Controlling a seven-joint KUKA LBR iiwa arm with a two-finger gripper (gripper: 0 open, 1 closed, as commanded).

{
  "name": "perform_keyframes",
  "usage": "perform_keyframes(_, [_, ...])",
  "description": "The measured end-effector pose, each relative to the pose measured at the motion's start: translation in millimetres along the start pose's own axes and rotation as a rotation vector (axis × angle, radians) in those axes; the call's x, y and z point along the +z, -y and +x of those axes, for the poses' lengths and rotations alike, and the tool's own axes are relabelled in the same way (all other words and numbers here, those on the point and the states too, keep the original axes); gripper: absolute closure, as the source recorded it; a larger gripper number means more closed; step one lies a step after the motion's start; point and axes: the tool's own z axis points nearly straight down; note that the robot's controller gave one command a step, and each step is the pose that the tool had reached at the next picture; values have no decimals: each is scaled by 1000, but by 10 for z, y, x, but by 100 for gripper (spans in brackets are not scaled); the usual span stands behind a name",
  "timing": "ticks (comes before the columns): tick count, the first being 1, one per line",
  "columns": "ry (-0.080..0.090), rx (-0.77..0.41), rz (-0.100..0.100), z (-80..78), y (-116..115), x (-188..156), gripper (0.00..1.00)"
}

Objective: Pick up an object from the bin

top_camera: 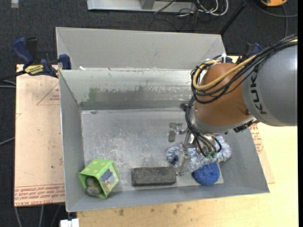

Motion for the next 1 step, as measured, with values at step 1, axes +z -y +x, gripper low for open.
perform_keyframes(1, [8, 1, 0, -17, 1, -45, 0])
